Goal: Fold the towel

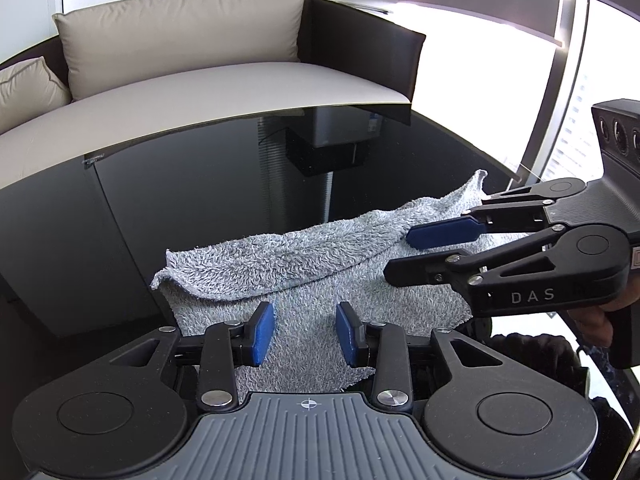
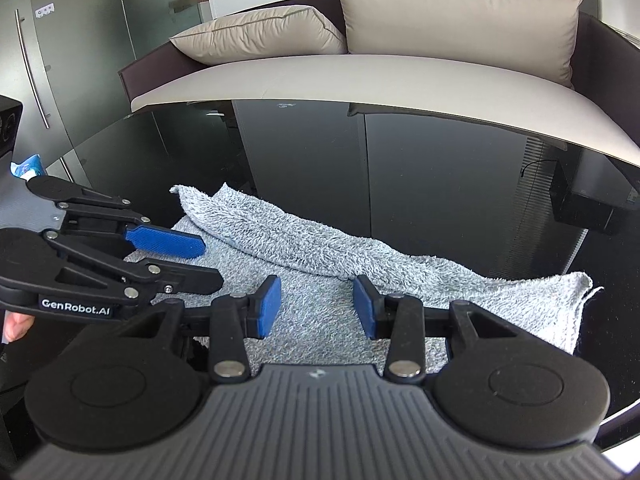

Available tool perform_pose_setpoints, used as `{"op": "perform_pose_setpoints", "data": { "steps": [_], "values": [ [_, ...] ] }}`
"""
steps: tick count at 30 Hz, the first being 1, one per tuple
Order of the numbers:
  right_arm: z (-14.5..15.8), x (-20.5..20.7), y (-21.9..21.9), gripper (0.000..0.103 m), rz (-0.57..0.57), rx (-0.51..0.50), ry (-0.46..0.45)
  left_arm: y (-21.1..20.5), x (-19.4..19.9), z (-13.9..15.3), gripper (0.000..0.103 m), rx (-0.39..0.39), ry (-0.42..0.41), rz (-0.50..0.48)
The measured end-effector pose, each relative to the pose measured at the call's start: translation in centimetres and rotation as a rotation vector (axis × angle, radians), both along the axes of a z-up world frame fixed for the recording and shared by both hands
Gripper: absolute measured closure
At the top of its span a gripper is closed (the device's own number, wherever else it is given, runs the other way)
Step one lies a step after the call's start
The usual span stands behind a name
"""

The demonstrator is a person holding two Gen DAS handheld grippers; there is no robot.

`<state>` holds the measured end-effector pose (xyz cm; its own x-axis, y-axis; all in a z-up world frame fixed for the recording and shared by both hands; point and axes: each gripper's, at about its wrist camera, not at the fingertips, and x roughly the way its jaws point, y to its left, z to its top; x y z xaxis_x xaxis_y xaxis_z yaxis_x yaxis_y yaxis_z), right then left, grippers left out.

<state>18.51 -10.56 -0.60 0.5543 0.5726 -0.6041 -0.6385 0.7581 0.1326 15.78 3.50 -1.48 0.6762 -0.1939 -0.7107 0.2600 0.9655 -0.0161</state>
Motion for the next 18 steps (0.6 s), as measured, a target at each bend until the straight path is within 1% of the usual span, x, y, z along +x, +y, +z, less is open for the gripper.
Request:
{"op": "perform_pose_setpoints", "data": {
  "steps": [9, 15, 18],
  "values": [
    [-0.3, 2.0, 1.0, 0.061, -0.077, 0.021, -0.009, 0.2, -0.4, -0.1, 0.071, -0.007, -0.004, -0.015],
    [-0.3, 3.5, 1.8, 0.061, -0.126, 0.046, -0.016, 0.6, -0.2, -0.1, 0.071, -0.04, -0.01, -0.006],
    [-0.2, 3.9, 1.9, 0.061, -0.152, 0.06, -0.012, 0.9, 0.3, -0.2, 0.07, -0.03, -0.028, 0.017]
  ]
}}
